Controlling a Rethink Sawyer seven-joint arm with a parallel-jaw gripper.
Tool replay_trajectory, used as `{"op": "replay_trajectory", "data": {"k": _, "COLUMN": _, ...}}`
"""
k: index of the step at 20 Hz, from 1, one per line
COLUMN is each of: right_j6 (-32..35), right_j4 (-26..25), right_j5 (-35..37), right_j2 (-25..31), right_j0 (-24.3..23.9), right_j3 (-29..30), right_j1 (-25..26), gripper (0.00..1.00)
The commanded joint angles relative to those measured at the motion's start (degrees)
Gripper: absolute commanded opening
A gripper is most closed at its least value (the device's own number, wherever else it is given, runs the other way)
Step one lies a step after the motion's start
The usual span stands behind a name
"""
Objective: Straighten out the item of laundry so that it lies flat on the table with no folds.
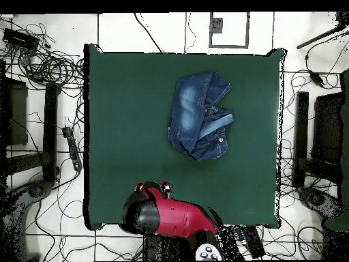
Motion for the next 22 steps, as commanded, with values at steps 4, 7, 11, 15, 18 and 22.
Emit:
{"op": "replay_trajectory", "data": {"k": 4, "right_j6": 12.94, "right_j4": 3.78, "right_j5": 3.66, "right_j2": 1.9, "right_j0": -2.32, "right_j3": 1.72, "right_j1": -3.44, "gripper": 1.0}}
{"op": "replay_trajectory", "data": {"k": 7, "right_j6": 11.64, "right_j4": 3.26, "right_j5": 3.91, "right_j2": 2.82, "right_j0": -4.38, "right_j3": 1.2, "right_j1": -4.02, "gripper": 1.0}}
{"op": "replay_trajectory", "data": {"k": 11, "right_j6": 10.94, "right_j4": 3.26, "right_j5": 5.21, "right_j2": 2.13, "right_j0": -4.72, "right_j3": -2.36, "right_j1": -2.99, "gripper": 1.0}}
{"op": "replay_trajectory", "data": {"k": 15, "right_j6": 8.33, "right_j4": 1.58, "right_j5": 7.14, "right_j2": 1.36, "right_j0": -4.11, "right_j3": -7.49, "right_j1": -0.82, "gripper": 1.0}}
{"op": "replay_trajectory", "data": {"k": 18, "right_j6": 6.86, "right_j4": 1.32, "right_j5": 6.52, "right_j2": 3.52, "right_j0": -6.49, "right_j3": -9.73, "right_j1": 1.24, "gripper": 1.0}}
{"op": "replay_trajectory", "data": {"k": 22, "right_j6": 5.67, "right_j4": 0.7, "right_j5": 5.41, "right_j2": 5.7, "right_j0": -8.68, "right_j3": -11.69, "right_j1": 3.91, "gripper": 1.0}}
